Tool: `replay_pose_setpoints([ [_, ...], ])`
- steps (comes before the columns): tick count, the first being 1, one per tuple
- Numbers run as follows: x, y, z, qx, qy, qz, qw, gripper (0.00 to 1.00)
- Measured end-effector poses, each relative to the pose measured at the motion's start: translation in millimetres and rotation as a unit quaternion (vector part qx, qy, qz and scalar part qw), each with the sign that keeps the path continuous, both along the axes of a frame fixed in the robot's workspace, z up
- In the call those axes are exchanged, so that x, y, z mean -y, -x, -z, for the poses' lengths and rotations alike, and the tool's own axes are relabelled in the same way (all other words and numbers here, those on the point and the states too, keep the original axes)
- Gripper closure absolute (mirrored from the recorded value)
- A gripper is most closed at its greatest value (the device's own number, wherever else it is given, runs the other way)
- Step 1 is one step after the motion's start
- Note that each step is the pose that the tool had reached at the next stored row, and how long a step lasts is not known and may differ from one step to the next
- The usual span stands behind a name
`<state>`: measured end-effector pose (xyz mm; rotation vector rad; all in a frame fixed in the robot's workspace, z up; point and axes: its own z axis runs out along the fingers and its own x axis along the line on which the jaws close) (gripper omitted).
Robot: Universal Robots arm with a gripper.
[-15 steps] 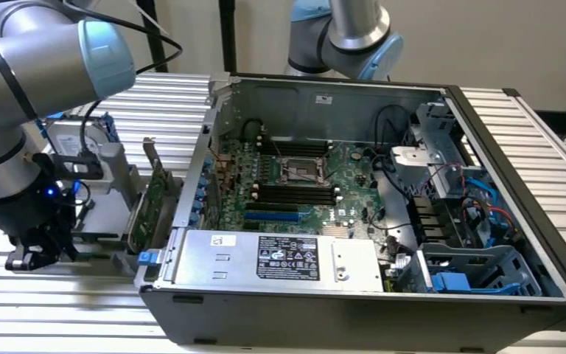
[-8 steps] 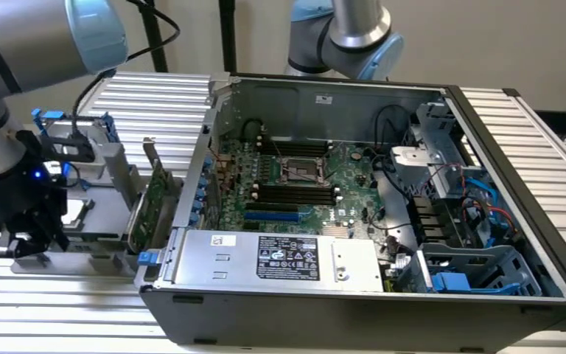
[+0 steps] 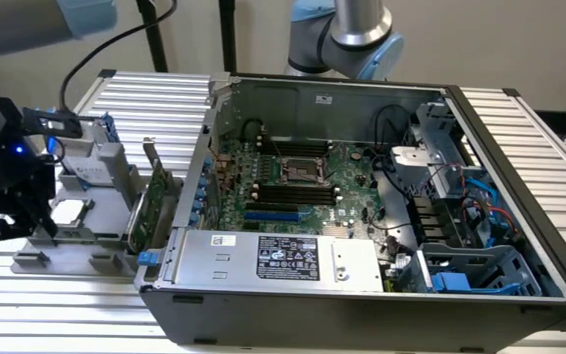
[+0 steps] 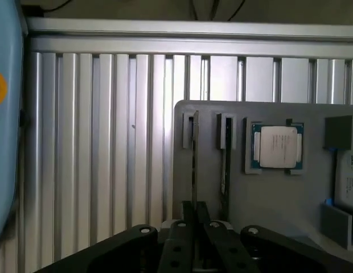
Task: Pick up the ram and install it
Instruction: 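Pick up the ram and move it above insertion slot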
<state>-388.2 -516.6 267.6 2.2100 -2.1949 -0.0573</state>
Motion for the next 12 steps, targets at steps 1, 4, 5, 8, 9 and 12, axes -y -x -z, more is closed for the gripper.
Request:
replay_pose_setpoints([
  [1, 0.0, 0.0, -4.6, 0.0, 0.0, 0.0, 1.0, 1.0],
  [4, 0.0, -0.4, -17.0, 0.0001, -0.0006, 0.0, 1.0, 1.0],
  [5, 0.1, -0.7, -20.9, 0.0, -0.0009, 0.0, 1.0, 1.0],
  [8, 0.0, -3.7, -31.2, 0.0, -0.0029, 0.0, 1.0, 1.0],
  [9, 0.0, -5.7, -34.4, 0.0, -0.0039, -0.001, 1.0, 1.0],
  [12, 0.0, -13.5, -43.3, 0.0001, -0.0076, -0.001, 1.0, 1.0],
])
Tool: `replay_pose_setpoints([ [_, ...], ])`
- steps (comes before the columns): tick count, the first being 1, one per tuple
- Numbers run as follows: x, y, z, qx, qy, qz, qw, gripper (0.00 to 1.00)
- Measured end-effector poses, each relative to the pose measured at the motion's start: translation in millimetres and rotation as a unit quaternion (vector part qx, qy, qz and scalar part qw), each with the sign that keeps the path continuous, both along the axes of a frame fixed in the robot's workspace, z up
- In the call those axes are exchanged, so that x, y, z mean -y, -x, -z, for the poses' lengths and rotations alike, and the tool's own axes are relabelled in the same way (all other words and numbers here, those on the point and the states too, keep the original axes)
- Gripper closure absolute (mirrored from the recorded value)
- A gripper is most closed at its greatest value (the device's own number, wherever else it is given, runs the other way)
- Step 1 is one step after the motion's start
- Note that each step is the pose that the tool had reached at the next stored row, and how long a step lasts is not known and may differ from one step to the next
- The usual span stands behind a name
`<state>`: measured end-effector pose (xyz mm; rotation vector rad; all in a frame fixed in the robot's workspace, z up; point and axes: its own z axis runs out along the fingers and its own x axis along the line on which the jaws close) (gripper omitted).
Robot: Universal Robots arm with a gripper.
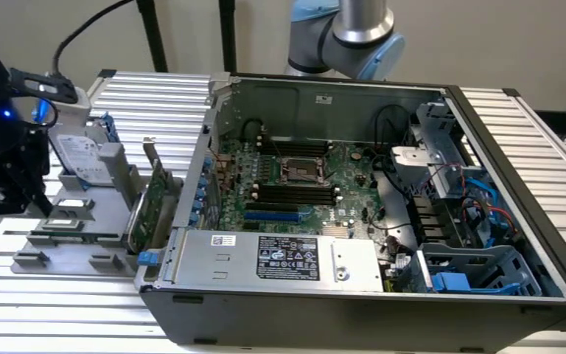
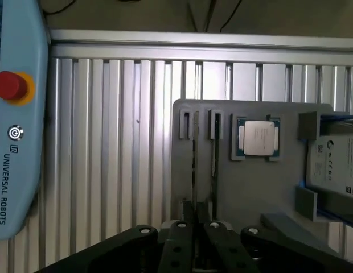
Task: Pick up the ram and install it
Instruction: 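Pick up the ram and move it above insertion slot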
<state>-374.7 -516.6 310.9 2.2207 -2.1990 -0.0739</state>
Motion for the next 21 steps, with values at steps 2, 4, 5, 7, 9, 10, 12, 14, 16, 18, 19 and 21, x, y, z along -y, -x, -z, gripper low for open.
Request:
replay_pose_setpoints([
  [2, 0.0, -6.0, -6.0, -0.0001, -0.0026, -0.001, 1.0, 1.0],
  [4, 0.0, -12.1, -11.9, -0.0001, -0.0052, -0.001, 1.0, 1.0],
  [5, 0.0, -15.2, -14.8, -0.0001, -0.0065, -0.001, 1.0, 1.0],
  [7, 0.0, -21.8, -20.7, 0.0, -0.0095, -0.002, 1.0, 1.0],
  [9, 0.0, -27.8, -26.6, -0.0001, -0.0121, -0.002, 0.9999, 1.0],
  [10, 0.0, -30.9, -29.6, -0.0001, -0.0134, -0.003, 0.9999, 1.0],
  [12, 0.0, -37.1, -35.4, -0.0001, -0.0161, -0.003, 0.9999, 1.0],
  [14, 0.0, -43.4, -41.5, 0.0, -0.0189, -0.004, 0.9998, 1.0],
  [16, 0.0, -50.0, -47.6, -0.0001, -0.0214, -0.004, 0.9998, 1.0],
  [18, 0.0, -57.0, -53.6, 0.0, -0.0241, -0.005, 0.9997, 1.0],
  [19, 0.0, -60.7, -56.3, 0.0, -0.0255, -0.005, 0.9997, 1.0],
  [21, 0.0, -68.5, -61.7, 0.0, -0.0285, -0.005, 0.9996, 1.0],
])
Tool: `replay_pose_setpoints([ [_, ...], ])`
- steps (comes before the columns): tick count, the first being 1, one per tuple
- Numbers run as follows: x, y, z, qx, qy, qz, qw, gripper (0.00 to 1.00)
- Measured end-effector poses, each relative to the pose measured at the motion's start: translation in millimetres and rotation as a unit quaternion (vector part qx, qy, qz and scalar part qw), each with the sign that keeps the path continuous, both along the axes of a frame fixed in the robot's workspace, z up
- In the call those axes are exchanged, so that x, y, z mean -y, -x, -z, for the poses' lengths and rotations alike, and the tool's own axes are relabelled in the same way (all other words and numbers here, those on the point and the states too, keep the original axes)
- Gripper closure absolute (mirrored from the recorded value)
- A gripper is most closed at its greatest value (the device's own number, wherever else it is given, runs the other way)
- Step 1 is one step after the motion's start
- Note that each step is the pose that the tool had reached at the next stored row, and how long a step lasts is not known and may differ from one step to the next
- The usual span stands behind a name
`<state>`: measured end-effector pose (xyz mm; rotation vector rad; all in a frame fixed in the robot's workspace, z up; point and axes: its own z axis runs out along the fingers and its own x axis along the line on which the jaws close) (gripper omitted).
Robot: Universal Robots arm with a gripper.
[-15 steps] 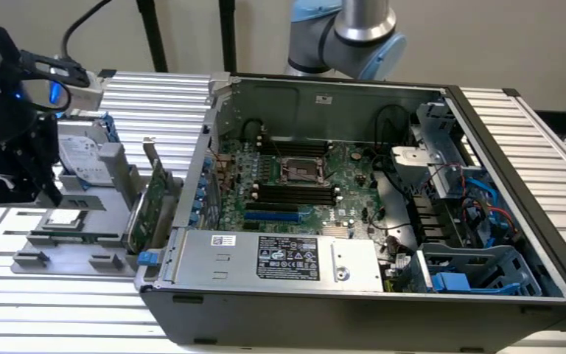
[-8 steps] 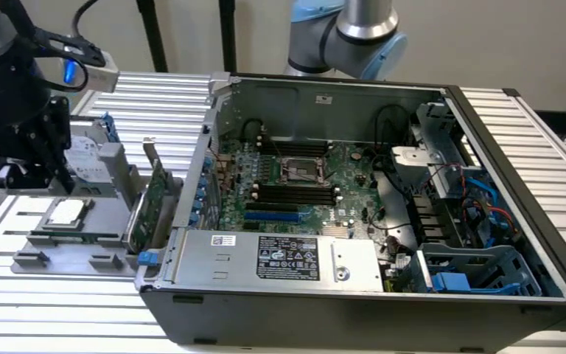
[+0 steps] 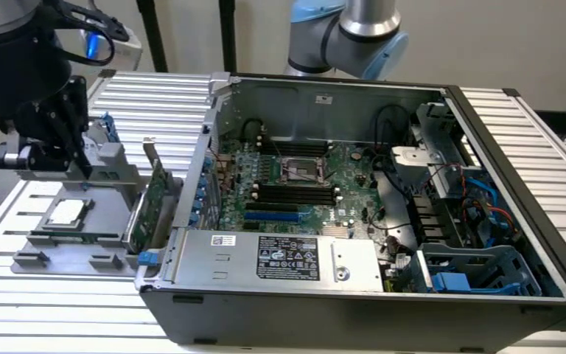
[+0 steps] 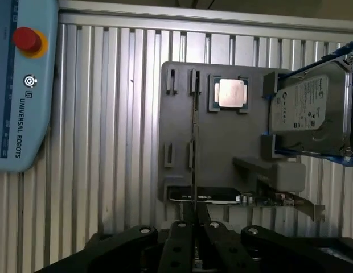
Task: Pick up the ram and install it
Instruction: 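Pick up the ram and move it above insertion slot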
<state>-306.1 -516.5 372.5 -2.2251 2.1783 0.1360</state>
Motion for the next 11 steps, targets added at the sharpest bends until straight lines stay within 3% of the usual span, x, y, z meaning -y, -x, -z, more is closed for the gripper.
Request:
replay_pose_setpoints([
  [5, 0.0, -22.2, -10.8, -0.0001, -0.0074, 0.0, 1.0, 1.0],
  [11, 0.0, -49.6, -15.2, -0.0003, -0.011, 0.0, 0.9999, 1.0],
])
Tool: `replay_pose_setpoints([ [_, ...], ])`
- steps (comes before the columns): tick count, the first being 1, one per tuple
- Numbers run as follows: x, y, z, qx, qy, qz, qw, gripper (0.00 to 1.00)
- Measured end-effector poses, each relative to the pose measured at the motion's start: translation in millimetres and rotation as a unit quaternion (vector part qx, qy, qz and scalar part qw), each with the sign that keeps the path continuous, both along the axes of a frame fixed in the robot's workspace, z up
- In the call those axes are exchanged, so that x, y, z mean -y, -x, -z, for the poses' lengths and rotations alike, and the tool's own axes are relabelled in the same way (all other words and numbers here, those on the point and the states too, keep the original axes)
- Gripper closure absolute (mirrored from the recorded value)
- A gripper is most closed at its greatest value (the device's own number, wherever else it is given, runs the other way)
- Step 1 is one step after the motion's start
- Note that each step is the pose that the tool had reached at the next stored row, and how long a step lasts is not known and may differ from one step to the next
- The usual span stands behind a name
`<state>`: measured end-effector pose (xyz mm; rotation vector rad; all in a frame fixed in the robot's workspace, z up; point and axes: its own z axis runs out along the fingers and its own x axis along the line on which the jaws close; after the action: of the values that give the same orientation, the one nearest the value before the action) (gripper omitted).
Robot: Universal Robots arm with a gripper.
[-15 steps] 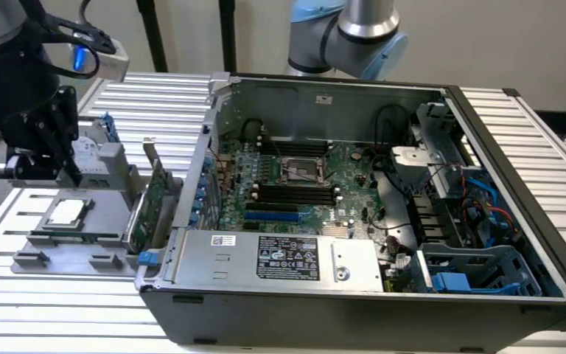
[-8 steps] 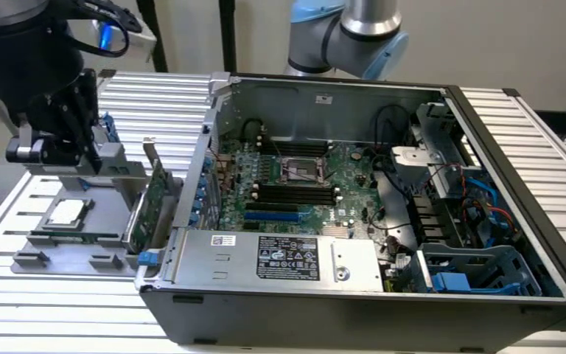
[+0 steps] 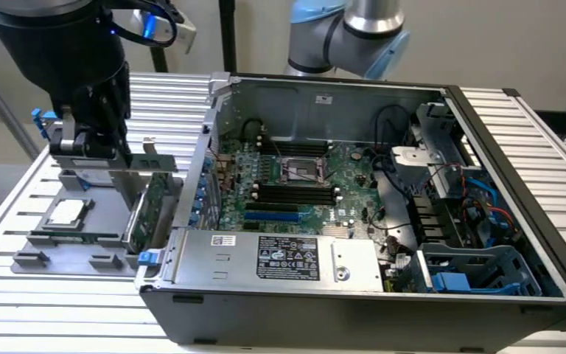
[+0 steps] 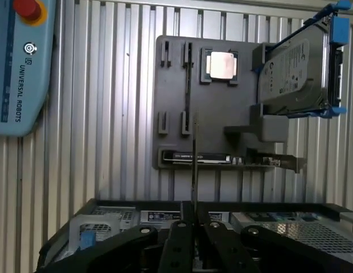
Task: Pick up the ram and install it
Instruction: 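Pick up the ram and move it above insertion slot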
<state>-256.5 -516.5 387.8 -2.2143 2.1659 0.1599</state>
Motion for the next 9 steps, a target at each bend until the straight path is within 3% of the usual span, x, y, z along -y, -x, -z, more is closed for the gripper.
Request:
replay_pose_setpoints([
  [9, -0.4, -40.9, -2.0, -0.0003, -0.0019, 0.0, 1.0, 1.0],
])
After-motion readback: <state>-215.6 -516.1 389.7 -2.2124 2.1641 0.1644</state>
